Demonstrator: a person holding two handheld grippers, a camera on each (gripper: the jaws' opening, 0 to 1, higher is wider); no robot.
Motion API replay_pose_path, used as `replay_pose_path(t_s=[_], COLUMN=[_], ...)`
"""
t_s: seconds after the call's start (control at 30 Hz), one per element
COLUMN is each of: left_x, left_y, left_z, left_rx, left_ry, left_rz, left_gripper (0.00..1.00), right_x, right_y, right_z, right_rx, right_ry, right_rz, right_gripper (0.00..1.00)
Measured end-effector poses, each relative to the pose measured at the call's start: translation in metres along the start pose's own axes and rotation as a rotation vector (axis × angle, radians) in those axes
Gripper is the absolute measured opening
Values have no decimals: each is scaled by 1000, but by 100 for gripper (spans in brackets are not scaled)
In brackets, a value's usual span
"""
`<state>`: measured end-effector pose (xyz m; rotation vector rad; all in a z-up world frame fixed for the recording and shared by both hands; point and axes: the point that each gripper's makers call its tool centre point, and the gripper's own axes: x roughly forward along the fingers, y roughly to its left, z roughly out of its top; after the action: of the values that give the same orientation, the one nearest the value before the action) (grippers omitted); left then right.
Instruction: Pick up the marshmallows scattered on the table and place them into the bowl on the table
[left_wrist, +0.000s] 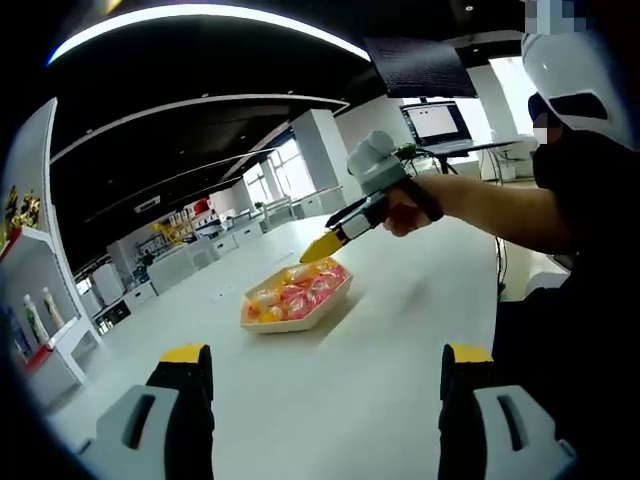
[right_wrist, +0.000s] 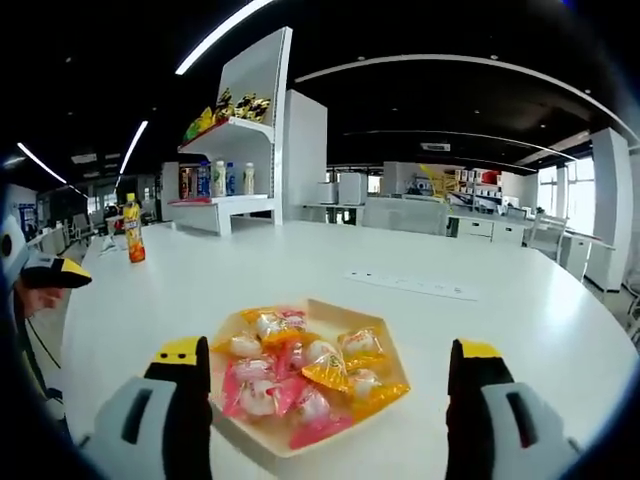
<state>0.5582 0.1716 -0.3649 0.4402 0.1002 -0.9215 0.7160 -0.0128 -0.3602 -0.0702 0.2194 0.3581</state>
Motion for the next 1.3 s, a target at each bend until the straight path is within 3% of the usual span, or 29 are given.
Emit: replay_pose_path(t_s=[0.5,0.6,1.3], left_x=[-9,-12,-21], left_y=[-5,-5,-8], left_z=[2,-1,0], left_rx=[1,-6,-7], left_ry=[0,9,9], left_rz=[4,9,3], left_gripper=[94,94,94], right_x=[-32,-41,-101], right_y=[3,13,0], right_z=[3,2,-6], right_rx=[12,62,54], right_ry=[-18,-20,-30], right_rz=[16,71,64], right_gripper=[97,96,95])
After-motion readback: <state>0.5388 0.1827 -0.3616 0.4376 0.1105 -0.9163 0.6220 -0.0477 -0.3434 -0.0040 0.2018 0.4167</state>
